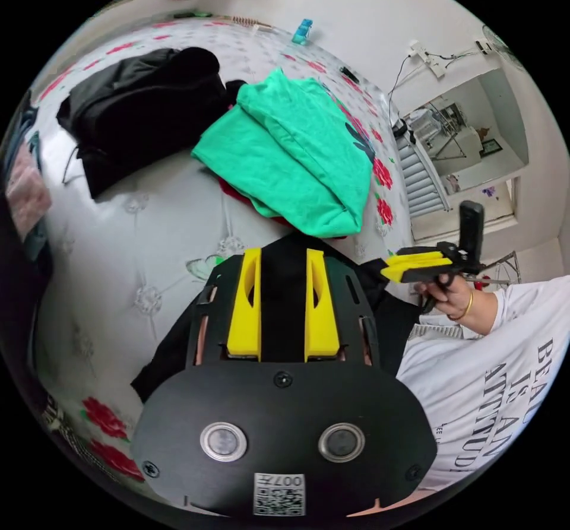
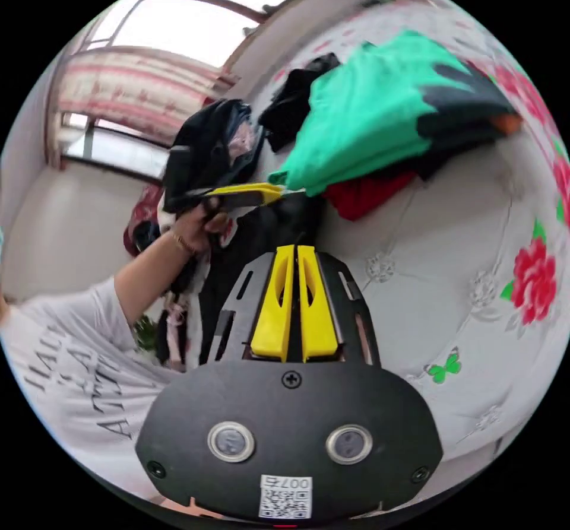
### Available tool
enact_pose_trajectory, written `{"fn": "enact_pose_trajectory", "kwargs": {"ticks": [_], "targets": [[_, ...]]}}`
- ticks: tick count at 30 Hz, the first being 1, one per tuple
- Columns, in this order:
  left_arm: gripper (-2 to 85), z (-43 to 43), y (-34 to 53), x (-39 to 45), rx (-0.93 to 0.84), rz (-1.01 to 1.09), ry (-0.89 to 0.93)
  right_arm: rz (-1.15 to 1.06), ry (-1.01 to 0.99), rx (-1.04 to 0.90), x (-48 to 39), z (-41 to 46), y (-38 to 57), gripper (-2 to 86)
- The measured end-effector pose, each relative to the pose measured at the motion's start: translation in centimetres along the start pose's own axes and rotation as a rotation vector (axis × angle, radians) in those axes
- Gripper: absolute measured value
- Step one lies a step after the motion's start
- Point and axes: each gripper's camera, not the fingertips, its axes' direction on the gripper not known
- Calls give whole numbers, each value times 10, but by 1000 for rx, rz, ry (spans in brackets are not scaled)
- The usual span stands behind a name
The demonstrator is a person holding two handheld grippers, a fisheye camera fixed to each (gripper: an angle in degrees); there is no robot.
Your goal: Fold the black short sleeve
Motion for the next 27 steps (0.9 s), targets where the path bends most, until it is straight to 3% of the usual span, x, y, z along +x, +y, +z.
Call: {"fn": "enact_pose_trajectory", "kwargs": {"ticks": [3, 5, 11, 15, 17, 20, 27], "targets": [[64, 39, -3, -12, -108, 20, 29, -192, 75, -63, -34, -12, 17, -1], [2, 43, 6, -16, -84, 40, -51, -247, 98, -86, -47, -18, 27, -1], [-7, -17, 76, -46, 234, -36, 13, -212, 82, 16, -61, -64, 49, -2], [2, -36, 103, -63, 297, -20, 23, -321, -10, 19, -81, -83, 60, 0], [47, -25, 92, -78, 250, -6, 31, -322, 6, -12, -82, -79, 65, 3], [76, 7, 62, -94, 142, 21, 64, -125, 197, -10, -55, -73, 71, 18], [82, 83, 25, -126, -30, -19, 19, 265, 99, 0, 24, -57, 82, 58]]}}
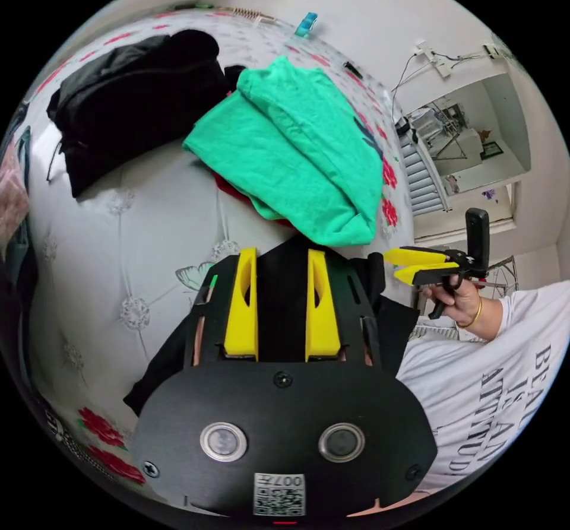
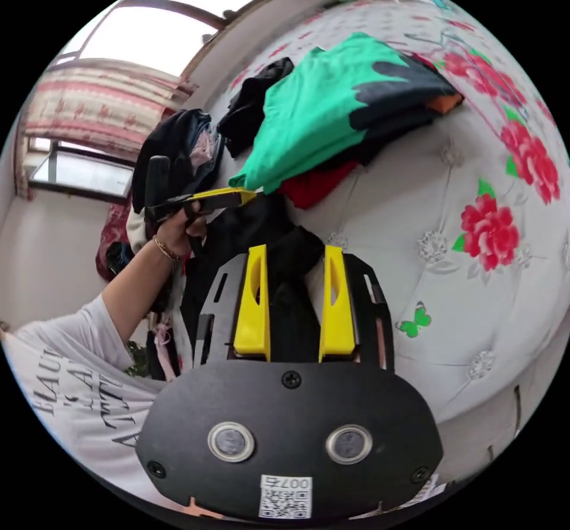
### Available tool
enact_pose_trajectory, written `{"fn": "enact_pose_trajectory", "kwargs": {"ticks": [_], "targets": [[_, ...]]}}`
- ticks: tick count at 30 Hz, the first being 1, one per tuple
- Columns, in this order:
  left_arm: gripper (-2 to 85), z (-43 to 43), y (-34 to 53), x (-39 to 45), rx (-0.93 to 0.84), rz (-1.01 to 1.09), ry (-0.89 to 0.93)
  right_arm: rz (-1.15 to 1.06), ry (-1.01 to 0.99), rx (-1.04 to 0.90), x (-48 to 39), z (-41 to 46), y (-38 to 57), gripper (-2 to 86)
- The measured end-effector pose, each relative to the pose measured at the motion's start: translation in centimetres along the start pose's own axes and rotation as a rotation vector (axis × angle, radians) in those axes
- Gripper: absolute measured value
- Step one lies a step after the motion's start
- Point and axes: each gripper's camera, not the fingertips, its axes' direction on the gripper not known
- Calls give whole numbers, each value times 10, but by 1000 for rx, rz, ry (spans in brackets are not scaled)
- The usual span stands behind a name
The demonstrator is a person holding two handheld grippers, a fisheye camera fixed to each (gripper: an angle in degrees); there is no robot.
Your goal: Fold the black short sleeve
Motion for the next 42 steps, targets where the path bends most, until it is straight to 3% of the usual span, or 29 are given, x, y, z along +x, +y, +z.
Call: {"fn": "enact_pose_trajectory", "kwargs": {"ticks": [4, 6, 8, 11, 15, 18, 26, 31, 34, 36, 42], "targets": [[-1, 13, 1, -13, -29, -5, 23, 98, -157, -107, 16, 26, -2, 25], [-6, 11, 10, -17, -18, 24, 92, -69, -142, 1, -9, 8, 14, 9], [-8, -17, 37, -25, 134, 29, 136, -255, -101, 37, -37, -12, 31, 4], [-8, -64, 86, -43, 384, -26, 191, -553, 81, 15, -76, -30, 66, 1], [0, -81, 137, -63, 443, -92, 169, -811, 238, -79, -100, -11, 108, -1], [44, -70, 136, -68, 385, -70, 241, -809, 195, -125, -102, 4, 120, -1], [115, -4, 48, 4, -87, 435, 275, -991, 136, -274, -122, 34, 166, -1], [122, 57, 57, 16, -392, 497, 242, -944, 105, -297, -108, 40, 173, -1], [83, 78, 70, 11, -487, 468, 184, -916, 98, -275, -102, 35, 171, -1], [37, 80, 74, 4, -472, 424, 149, -893, 99, -269, -96, 31, 169, -1], [-5, 20, 112, -18, -73, 213, 131, -817, 69, -251, -79, 21, 163, -1]]}}
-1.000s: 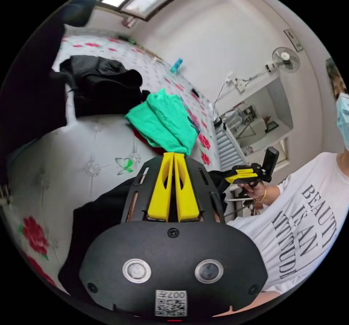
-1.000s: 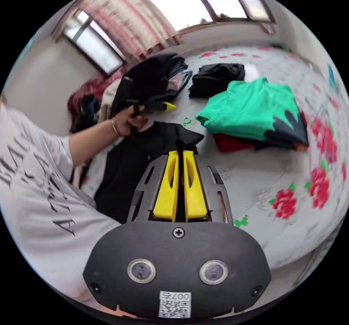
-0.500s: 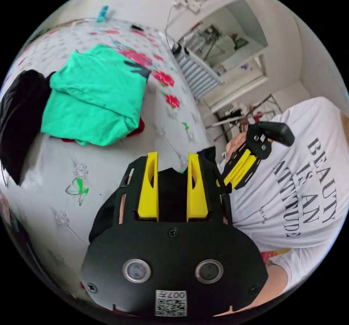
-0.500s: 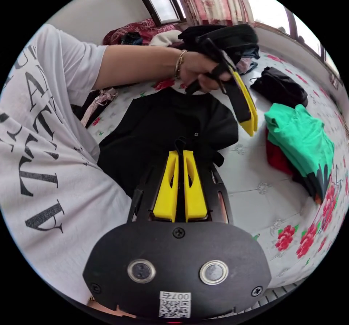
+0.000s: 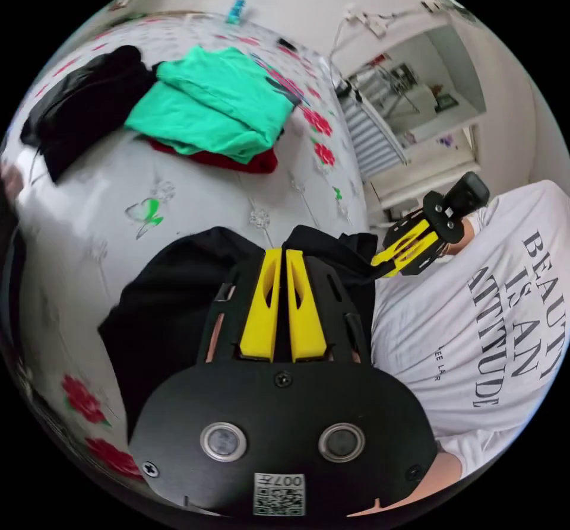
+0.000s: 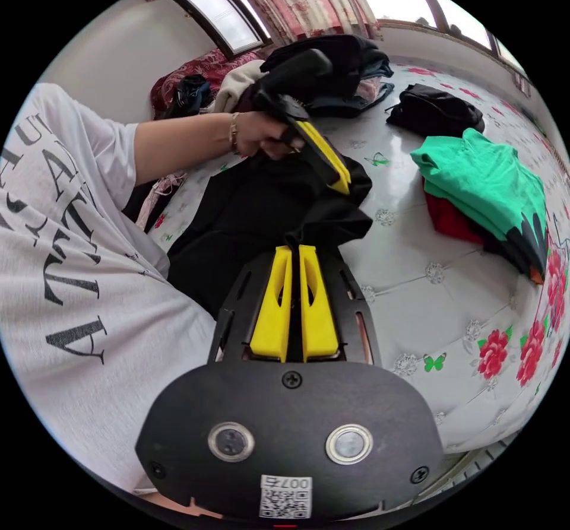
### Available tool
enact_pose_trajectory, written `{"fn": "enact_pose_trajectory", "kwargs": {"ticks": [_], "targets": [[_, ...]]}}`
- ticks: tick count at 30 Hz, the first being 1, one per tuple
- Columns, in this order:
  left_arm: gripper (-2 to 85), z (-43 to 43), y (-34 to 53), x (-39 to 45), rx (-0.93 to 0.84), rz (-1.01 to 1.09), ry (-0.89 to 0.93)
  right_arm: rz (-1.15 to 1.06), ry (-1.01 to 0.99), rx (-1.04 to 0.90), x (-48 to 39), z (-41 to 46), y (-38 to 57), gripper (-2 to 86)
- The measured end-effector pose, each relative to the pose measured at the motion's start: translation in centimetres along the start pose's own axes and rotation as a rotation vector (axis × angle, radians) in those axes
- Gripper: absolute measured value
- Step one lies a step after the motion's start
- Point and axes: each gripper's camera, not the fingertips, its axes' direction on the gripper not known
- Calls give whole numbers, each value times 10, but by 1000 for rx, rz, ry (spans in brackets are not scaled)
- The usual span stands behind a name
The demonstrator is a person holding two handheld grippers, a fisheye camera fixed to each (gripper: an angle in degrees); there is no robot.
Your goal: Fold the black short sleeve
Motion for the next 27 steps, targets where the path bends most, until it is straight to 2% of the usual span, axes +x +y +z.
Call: {"fn": "enact_pose_trajectory", "kwargs": {"ticks": [2, 9, 12, 15, 18, 23, 25, 27], "targets": [[-3, -9, 35, 0, 95, -101, -30, 22, -28, 0, 6, 1, 2, -1], [60, -18, 95, 4, 212, -276, -48, 83, -65, 23, 27, -3, 4, -1], [70, -28, 87, 12, 234, -233, -95, 138, -103, 54, 43, -10, 5, -2], [82, -38, 42, 18, 238, -78, -46, 174, -121, 66, 55, -14, 5, -2], [96, -23, -23, 24, 83, 108, 13, 181, -122, 68, 58, -16, 4, -2], [113, 65, -81, 19, -386, 230, 18, 160, -94, 62, 56, -18, -1, -2], [104, 81, -80, 18, -438, 236, -7, 157, -87, 65, 58, -19, -2, -2], [70, 83, -80, 14, -411, 199, -9, 172, -102, 72, 63, -18, -3, -2]]}}
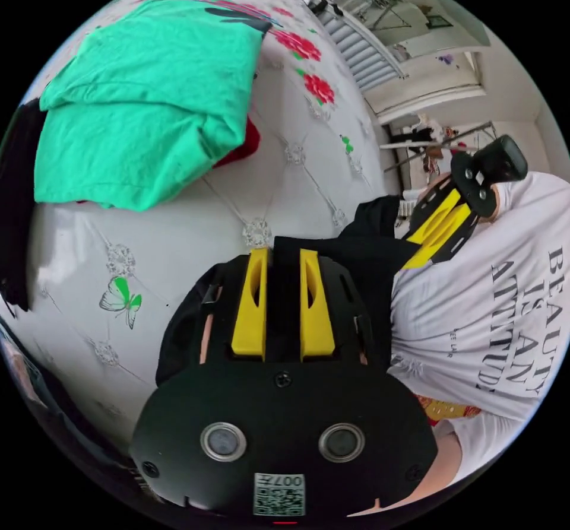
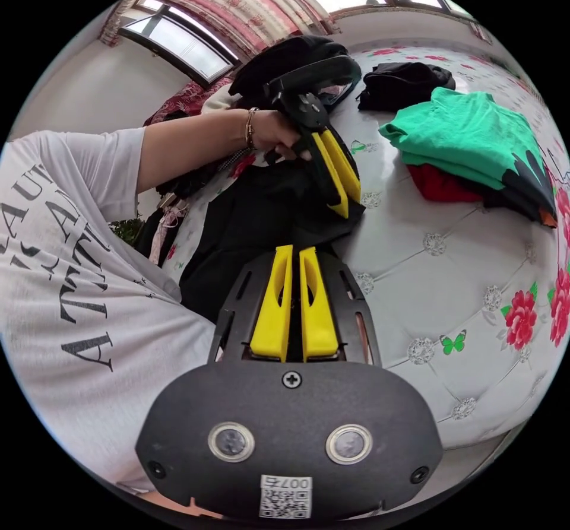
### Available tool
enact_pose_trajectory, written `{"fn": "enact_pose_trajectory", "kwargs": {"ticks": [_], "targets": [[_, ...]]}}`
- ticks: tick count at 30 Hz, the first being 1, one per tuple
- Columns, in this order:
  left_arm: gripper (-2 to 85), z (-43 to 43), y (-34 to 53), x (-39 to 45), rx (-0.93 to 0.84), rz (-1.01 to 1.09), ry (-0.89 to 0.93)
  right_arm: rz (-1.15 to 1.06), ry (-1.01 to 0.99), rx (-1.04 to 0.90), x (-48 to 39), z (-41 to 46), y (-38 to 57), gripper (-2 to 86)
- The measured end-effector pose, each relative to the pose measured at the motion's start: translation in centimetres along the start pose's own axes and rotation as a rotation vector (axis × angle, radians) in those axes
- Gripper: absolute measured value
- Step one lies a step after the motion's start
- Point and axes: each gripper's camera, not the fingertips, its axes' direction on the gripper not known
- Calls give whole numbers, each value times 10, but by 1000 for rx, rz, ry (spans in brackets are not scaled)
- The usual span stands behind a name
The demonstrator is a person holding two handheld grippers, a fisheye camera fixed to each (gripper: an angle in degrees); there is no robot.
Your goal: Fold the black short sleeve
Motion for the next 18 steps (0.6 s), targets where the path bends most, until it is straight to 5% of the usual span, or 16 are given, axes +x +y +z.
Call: {"fn": "enact_pose_trajectory", "kwargs": {"ticks": [6, 11, 18], "targets": [[-7, -23, 9, -12, 238, -108, 106, 31, 42, 14, 15, -13, -7, -2], [-10, -85, 53, 4, 676, -146, 95, 103, 146, 33, 37, -31, -9, -1], [-10, -72, 93, 7, 850, -287, 137, 126, 205, 44, 47, -29, -20, -1]]}}
